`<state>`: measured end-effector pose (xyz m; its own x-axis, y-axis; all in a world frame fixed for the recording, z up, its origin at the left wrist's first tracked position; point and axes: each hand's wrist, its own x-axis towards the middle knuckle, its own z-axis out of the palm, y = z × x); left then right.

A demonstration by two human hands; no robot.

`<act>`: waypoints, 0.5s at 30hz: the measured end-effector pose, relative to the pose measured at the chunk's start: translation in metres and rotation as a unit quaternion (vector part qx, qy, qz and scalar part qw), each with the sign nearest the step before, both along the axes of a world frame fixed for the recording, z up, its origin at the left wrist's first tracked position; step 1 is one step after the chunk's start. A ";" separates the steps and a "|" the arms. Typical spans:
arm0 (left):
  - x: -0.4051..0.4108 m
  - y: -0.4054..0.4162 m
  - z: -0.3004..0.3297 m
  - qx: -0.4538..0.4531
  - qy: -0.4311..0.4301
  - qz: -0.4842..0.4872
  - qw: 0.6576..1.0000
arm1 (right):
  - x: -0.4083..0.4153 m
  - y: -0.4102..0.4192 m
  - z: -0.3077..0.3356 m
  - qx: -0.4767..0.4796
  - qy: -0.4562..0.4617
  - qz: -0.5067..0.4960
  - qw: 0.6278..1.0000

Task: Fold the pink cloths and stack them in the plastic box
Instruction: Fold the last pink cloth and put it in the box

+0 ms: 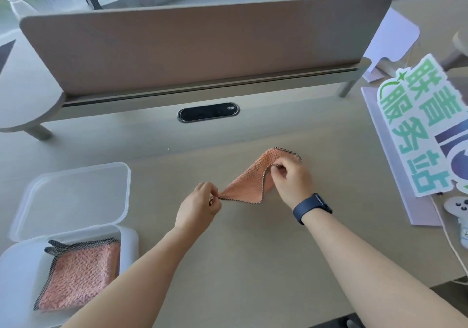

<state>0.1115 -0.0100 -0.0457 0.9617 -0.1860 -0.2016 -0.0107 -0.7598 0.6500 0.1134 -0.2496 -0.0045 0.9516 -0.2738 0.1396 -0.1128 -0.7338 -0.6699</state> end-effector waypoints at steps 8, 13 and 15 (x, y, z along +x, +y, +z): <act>0.019 0.026 0.070 -0.257 -0.042 0.205 0.944 | 0.029 0.010 0.056 0.061 -0.072 -0.038 0.995; 0.043 0.057 0.116 -0.266 -0.148 0.200 0.931 | 0.039 0.020 0.087 0.104 -0.119 -0.022 0.987; 0.050 0.069 0.128 -0.231 -0.188 0.181 0.937 | 0.038 0.024 0.095 0.123 -0.127 -0.014 0.984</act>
<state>0.1610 0.0589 0.0819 0.9657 0.1820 0.1852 -0.1005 -0.3957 0.9129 0.1513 -0.2257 0.0903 0.8862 -0.3547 0.2980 0.0630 -0.5450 -0.8361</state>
